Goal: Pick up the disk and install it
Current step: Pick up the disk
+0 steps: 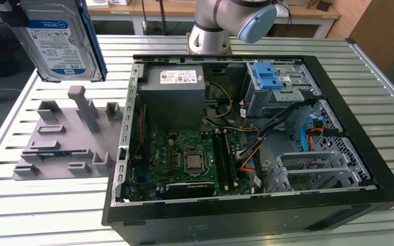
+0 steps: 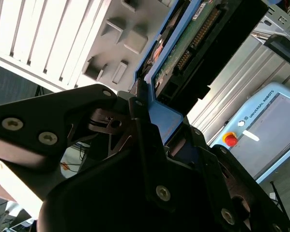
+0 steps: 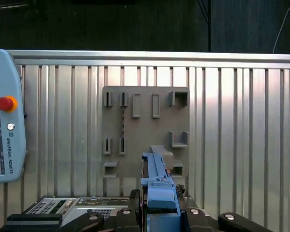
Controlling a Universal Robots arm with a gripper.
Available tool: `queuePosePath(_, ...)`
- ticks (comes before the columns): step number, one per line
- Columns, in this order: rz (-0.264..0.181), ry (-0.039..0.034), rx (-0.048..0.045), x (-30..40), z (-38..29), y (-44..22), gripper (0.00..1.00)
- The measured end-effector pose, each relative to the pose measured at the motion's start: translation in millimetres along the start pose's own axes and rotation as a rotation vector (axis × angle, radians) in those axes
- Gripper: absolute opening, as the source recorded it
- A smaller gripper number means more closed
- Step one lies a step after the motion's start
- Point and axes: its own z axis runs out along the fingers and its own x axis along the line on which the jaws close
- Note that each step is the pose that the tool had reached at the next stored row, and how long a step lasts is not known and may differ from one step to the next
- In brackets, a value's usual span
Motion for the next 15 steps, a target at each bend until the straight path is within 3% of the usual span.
queuePosePath(15,0.0,0.0,-0.0048,7.1,-0.2,-20.5,0.36)
